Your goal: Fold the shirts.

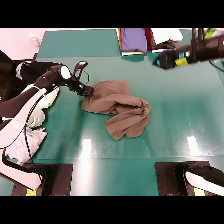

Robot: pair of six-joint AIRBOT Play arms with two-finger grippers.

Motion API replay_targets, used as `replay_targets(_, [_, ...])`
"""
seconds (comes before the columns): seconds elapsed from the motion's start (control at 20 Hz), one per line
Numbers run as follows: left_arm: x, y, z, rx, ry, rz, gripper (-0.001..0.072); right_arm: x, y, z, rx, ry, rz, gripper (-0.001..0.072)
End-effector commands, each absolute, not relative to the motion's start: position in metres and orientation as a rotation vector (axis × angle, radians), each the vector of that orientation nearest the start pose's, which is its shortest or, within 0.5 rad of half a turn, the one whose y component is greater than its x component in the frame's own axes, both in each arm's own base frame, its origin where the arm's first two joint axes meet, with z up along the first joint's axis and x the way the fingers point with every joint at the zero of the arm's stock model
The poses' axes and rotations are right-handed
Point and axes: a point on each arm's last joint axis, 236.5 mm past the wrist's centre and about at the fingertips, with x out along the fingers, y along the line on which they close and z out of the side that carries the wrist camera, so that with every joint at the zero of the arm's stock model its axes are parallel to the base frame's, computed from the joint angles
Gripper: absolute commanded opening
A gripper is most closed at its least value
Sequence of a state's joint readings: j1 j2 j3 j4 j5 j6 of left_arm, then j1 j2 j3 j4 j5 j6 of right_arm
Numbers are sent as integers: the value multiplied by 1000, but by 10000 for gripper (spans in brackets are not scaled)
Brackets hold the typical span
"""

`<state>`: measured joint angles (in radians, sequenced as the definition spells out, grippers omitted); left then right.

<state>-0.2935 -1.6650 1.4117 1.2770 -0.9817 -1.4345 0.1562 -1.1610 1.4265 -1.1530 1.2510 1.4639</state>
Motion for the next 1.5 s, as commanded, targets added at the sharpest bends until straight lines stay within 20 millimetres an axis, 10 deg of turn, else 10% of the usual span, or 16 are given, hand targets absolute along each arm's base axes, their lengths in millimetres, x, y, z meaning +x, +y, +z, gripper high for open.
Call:
replay_targets(0.0, [458, -191, -31, 36, 1199, -447, 27, 326, 110, 82, 183, 1223, 285, 267])
replay_targets(0.05, [458, -191, -30, 36, 1197, -447, 26, 306, 117, 58, 242, 1294, 291, 613])
replay_targets(0.35, [455, -191, -32, 37, 1211, -449, 26, 270, 172, -33, 495, 1422, 321, 553])
replay_targets(0.45, [455, -191, -32, 38, 1213, -449, 27, 281, 182, -44, 479, 1398, 320, 365])
replay_targets(0.55, [452, -190, -33, 40, 1226, -451, 26, 300, 192, -37, 431, 1327, 357, 14])
replay_targets(0.65, [457, -179, -14, 46, 1184, -418, 26, 318, 190, -9, 370, 1264, 379, 17])
replay_targets(0.75, [474, -162, 50, 23, 1024, -380, 26, 334, 166, 47, 258, 1158, 372, 16])
replay_targets(0.9, [473, -137, 211, 4, 676, -357, 26, 346, 122, 174, 192, 905, 326, 17])
replay_targets(1.1, [371, -116, 436, 23, 166, -375, 26, 312, 90, 329, 170, 562, 304, 17])
replay_targets(1.25, [278, -97, 529, 42, -102, -369, 26, 278, 81, 393, 156, 408, 301, 17])
replay_targets(1.45, [213, -83, 583, 53, -296, -353, 26, 256, 75, 423, 133, 379, 292, 16])
